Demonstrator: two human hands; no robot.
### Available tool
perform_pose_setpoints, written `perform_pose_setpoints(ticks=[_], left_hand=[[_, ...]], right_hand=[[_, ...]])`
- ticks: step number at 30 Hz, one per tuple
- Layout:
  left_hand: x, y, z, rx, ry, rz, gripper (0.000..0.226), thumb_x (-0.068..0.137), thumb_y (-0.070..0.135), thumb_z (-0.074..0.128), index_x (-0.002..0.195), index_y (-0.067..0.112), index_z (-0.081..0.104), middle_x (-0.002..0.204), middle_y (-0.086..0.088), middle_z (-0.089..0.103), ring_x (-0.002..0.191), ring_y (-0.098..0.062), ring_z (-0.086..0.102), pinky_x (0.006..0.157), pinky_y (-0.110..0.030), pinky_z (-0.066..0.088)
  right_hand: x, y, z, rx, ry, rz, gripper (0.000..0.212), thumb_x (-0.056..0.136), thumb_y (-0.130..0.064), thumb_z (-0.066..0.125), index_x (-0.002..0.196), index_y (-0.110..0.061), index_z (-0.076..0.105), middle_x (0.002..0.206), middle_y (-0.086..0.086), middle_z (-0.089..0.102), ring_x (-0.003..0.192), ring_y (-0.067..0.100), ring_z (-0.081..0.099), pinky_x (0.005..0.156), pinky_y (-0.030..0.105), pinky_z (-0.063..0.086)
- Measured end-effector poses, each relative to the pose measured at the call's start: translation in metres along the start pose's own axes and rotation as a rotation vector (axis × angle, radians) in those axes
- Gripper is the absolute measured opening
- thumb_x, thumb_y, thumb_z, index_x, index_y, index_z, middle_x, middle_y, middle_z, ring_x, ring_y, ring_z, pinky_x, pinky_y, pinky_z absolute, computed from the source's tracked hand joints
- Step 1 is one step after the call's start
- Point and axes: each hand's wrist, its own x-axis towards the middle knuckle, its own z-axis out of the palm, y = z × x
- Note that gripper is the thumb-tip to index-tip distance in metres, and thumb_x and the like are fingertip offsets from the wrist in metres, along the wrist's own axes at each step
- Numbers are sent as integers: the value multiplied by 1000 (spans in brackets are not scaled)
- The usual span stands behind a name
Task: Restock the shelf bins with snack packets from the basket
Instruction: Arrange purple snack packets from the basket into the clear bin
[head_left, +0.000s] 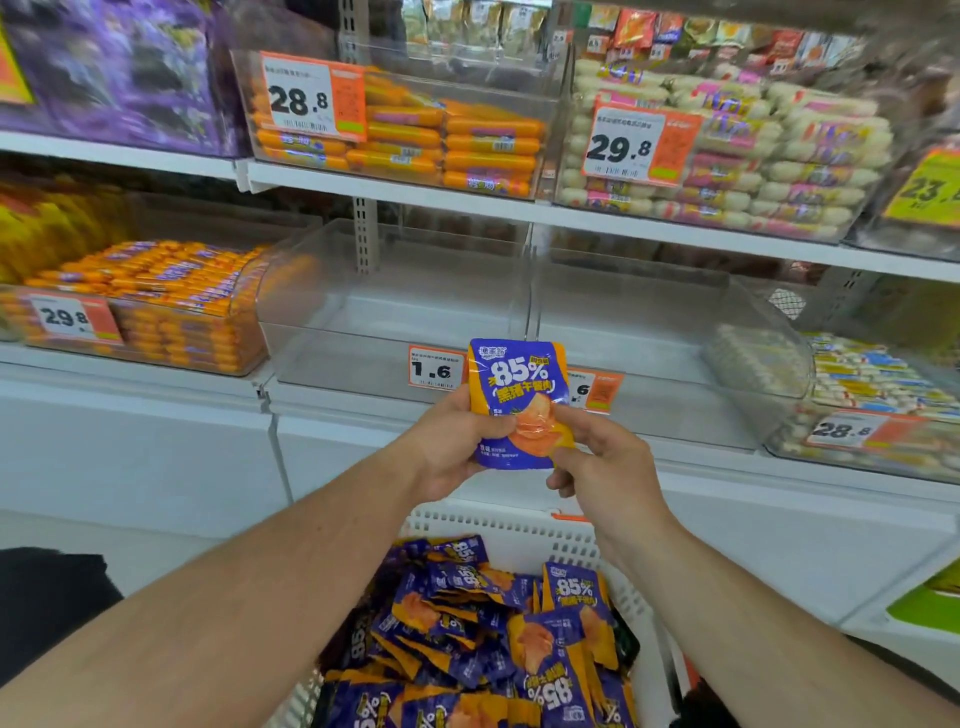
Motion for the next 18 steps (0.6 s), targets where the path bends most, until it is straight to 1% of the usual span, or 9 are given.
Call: perform_pose_setpoints(ticks=[2,5,8,10,11,13,15,16,18], left_hand=[[-2,5,3,22,-4,8,34,91,-1,59,122,14,60,113,-7,72,104,-24,69,87,-37,56],[-2,10,7,63,0,33,31,89,1,62,118,13,62,112,-8,72,106,-27,67,92,-41,54],[3,18,15,116,8,57,28,89,2,63,116,13,62,111,-8,73,105,-27,68,93,-42,54],[11,25,21,181,9,76,24,92,8,63,115,14,63,108,-6,73,101,-24,69,90,-42,56],[17,30,24,213,17,95,21,94,12,61,115,15,62,107,-5,73,98,-22,70,87,-41,56],[31,41,27,284,69,153,24,98,25,55,121,17,55,104,0,70,87,-17,67,78,-37,55],[50,48,23,401,178,251,35,98,30,54,129,17,46,100,5,62,77,-11,60,69,-29,48],[60,50,18,486,247,314,39,97,29,56,132,18,43,99,6,57,76,-10,57,69,-28,46],[81,50,4,700,354,402,45,93,28,60,134,20,43,105,6,52,81,-15,56,72,-32,48]], right_hand=[[-2,-4,-4,17,-13,9,46,89,9,56,112,-29,67,111,1,65,47,7,55,51,26,44],[-2,-9,-8,28,-13,9,46,89,8,56,117,-27,68,99,6,65,46,7,51,48,27,40],[3,-16,-12,48,12,12,46,89,9,54,114,-26,68,75,2,62,45,9,47,48,27,37],[10,-24,-16,96,34,20,47,87,13,52,113,-21,68,55,-3,57,45,12,44,47,26,35],[16,-29,-18,111,47,23,47,86,15,50,112,-20,68,50,-4,54,44,13,43,46,25,34],[31,-41,-26,118,80,24,49,84,17,48,111,-19,67,49,-3,54,43,13,42,44,24,33],[52,-52,-36,106,131,23,48,84,16,48,111,-19,66,52,-1,55,43,13,42,43,23,33],[64,-57,-41,92,162,25,46,84,16,48,111,-18,65,53,1,54,43,14,42,44,24,33],[88,-64,-48,50,210,34,42,85,14,49,109,-17,63,56,4,53,45,15,42,46,26,33]])
